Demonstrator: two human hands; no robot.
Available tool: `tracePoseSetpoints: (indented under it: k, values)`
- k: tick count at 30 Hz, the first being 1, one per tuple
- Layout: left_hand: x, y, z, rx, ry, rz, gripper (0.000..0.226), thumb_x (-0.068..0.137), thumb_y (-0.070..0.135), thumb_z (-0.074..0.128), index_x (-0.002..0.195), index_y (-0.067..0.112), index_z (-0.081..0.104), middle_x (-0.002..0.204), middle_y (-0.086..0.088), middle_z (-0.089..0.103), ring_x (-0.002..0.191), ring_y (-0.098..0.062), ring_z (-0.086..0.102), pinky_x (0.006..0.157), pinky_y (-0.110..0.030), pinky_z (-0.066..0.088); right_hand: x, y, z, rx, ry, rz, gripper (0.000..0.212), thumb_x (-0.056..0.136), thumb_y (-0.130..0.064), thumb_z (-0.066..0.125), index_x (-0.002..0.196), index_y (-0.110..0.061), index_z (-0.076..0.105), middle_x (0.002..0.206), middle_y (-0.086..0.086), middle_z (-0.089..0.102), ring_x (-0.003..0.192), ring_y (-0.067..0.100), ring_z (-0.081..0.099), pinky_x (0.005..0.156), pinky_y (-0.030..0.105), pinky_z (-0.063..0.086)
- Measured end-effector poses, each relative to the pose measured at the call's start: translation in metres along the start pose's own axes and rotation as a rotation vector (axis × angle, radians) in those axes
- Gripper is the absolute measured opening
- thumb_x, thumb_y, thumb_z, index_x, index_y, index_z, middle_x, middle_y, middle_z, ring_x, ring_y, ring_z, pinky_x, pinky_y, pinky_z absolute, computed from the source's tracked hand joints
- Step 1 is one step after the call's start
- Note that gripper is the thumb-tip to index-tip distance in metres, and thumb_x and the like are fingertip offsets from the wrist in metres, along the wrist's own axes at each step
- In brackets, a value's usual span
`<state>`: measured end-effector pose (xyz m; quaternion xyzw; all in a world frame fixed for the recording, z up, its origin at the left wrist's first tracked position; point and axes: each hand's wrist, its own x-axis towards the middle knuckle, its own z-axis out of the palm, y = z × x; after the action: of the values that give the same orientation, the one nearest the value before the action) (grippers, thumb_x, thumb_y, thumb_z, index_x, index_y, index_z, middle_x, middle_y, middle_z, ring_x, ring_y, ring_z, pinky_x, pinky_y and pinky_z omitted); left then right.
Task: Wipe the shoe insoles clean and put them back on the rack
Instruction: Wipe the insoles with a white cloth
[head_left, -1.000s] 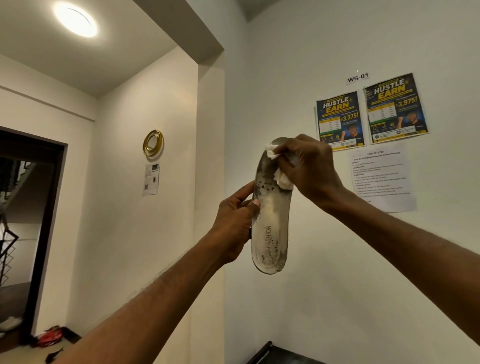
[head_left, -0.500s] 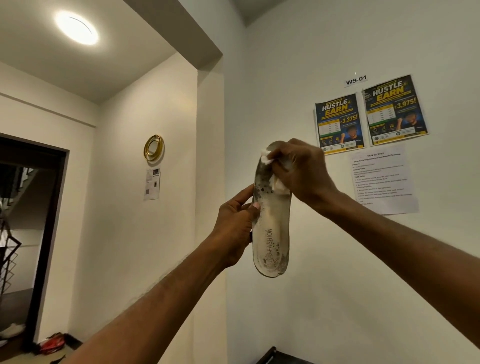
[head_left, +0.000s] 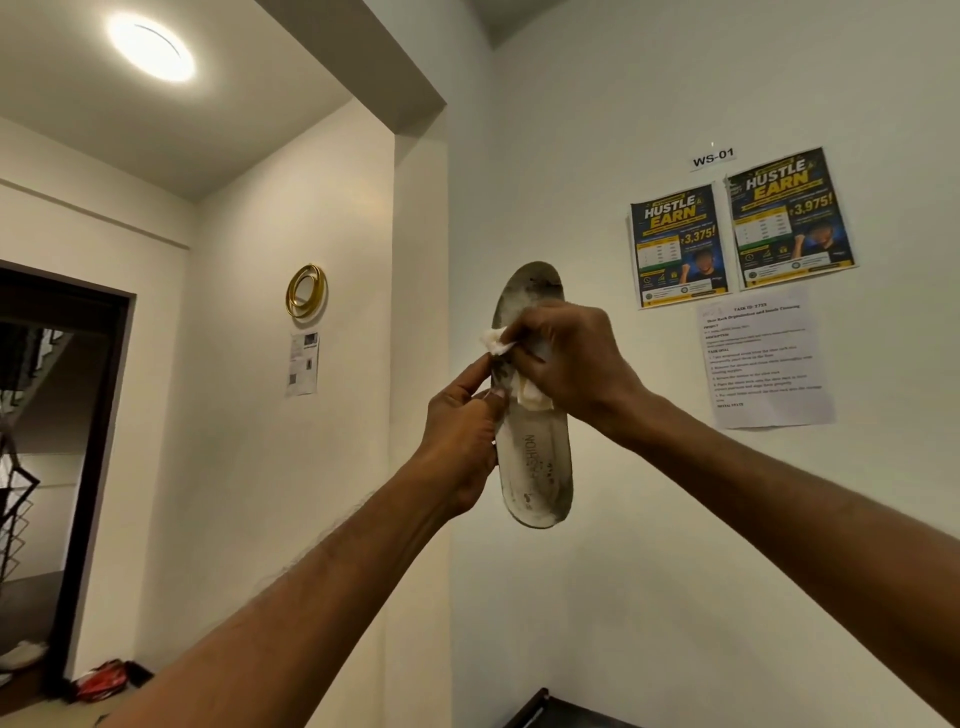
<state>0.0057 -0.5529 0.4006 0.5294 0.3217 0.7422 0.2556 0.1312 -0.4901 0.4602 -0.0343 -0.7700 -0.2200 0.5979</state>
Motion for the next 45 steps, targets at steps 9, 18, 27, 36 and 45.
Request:
tracePoseSetpoints:
  k: [9, 18, 27, 36, 45]
  values:
    - [0.007, 0.007, 0.001, -0.184, 0.061, 0.003, 0.031, 0.108, 0.014, 0.045, 0.118, 0.024, 0.072, 0.114, -0.009, 0.075, 0.106, -0.032, 0.07, 0.078, -0.043, 0.063, -0.009, -0.011, 0.008, 0.028, -0.098, 0.005, 0.017, 0.083, -0.017, 0.079, 0.099, -0.011, 0.076, 0.1, 0.007, 0.072, 0.084, 0.018, 0.066, 0.075, 0.024, 0.056]
    - [0.009, 0.008, -0.002, -0.149, 0.097, 0.031, 0.029, 0.108, 0.021, 0.047, 0.129, 0.019, 0.067, 0.123, -0.011, 0.072, 0.115, -0.033, 0.067, 0.095, -0.056, 0.057, -0.019, -0.018, 0.012, 0.087, -0.203, -0.058, 0.018, 0.086, -0.009, 0.074, 0.103, -0.008, 0.075, 0.099, 0.01, 0.071, 0.084, 0.013, 0.062, 0.073, 0.016, 0.051]
    - [0.011, 0.007, -0.008, -0.106, 0.153, 0.001, 0.038, 0.103, 0.003, 0.05, 0.135, 0.02, 0.062, 0.126, -0.01, 0.068, 0.112, -0.033, 0.067, 0.091, -0.05, 0.061, -0.041, -0.023, 0.017, 0.111, -0.294, -0.151, 0.018, 0.083, -0.007, 0.077, 0.1, -0.008, 0.074, 0.097, 0.01, 0.07, 0.084, 0.021, 0.066, 0.073, 0.03, 0.059]
    - [0.013, 0.009, -0.012, -0.123, 0.203, 0.012, 0.03, 0.104, 0.008, 0.053, 0.124, 0.028, 0.061, 0.113, -0.001, 0.065, 0.099, -0.028, 0.065, 0.07, -0.045, 0.06, -0.065, -0.01, 0.008, 0.091, -0.31, -0.044, 0.015, 0.084, -0.017, 0.077, 0.098, -0.012, 0.074, 0.101, 0.007, 0.07, 0.087, 0.023, 0.066, 0.073, 0.03, 0.058]
    - [0.014, 0.004, -0.025, -0.037, 0.204, 0.079, 0.031, 0.104, 0.008, 0.053, 0.125, 0.029, 0.063, 0.109, -0.002, 0.07, 0.097, -0.024, 0.067, 0.068, -0.041, 0.06, -0.084, -0.001, 0.015, 0.181, -0.246, 0.038, 0.012, 0.081, -0.016, 0.08, 0.093, -0.016, 0.075, 0.095, -0.001, 0.07, 0.083, 0.011, 0.066, 0.068, 0.015, 0.051]
